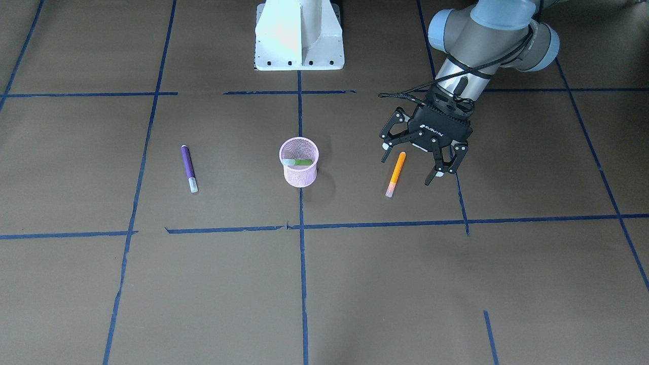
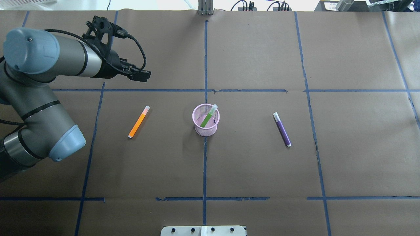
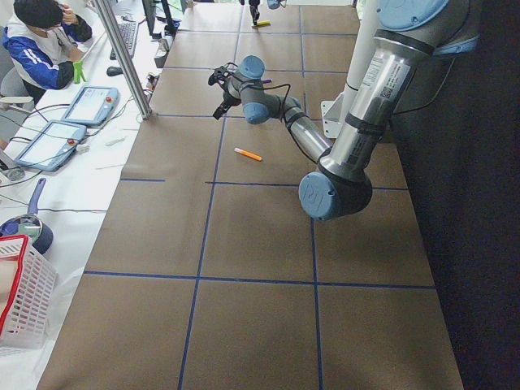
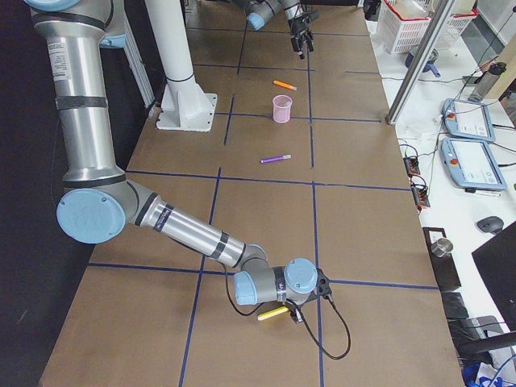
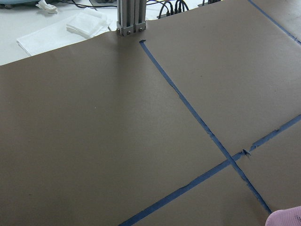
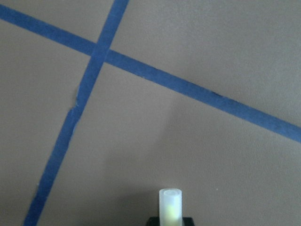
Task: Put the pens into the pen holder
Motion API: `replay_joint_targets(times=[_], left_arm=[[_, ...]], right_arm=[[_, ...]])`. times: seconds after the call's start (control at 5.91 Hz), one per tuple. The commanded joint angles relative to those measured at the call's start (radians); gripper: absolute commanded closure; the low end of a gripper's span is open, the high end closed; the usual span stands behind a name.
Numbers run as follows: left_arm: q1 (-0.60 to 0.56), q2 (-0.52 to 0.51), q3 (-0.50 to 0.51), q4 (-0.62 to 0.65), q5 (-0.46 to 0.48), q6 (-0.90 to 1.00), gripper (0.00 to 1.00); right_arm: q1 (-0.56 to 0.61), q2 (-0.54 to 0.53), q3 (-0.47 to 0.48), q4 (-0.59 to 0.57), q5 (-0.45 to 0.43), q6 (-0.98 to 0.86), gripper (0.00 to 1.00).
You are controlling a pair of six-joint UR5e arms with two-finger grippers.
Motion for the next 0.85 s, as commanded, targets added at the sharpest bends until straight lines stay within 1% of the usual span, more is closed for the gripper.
replay_joint_targets(times=[0.0, 0.17, 0.34, 0.51, 0.68], left_arm=[[0.0, 0.0, 0.002, 0.0, 0.0, 0.001, 0.0], [0.0, 0.0, 0.0, 0.0, 0.0, 0.001, 0.0], [0.0, 0.0, 0.0, 0.0, 0.002, 0.001, 0.0], [0.0, 0.0, 0.0, 0.0, 0.002, 0.001, 0.0], [0.0, 0.0, 0.0, 0.002, 0.0, 0.001, 0.0]], right_arm=[[-0.002, 0.002, 0.021, 0.0, 0.009, 0.002, 0.95], [-0.002, 0.003, 0.029, 0.0, 0.021, 0.002, 1.0], [0.002, 0.002, 0.061, -0.003, 0.072, 0.002, 1.0], [0.042, 0.003, 0.079, 0.0, 0.14, 0.003, 1.0], [0.073, 0.008, 0.115, 0.003, 0.185, 0.015, 1.0]])
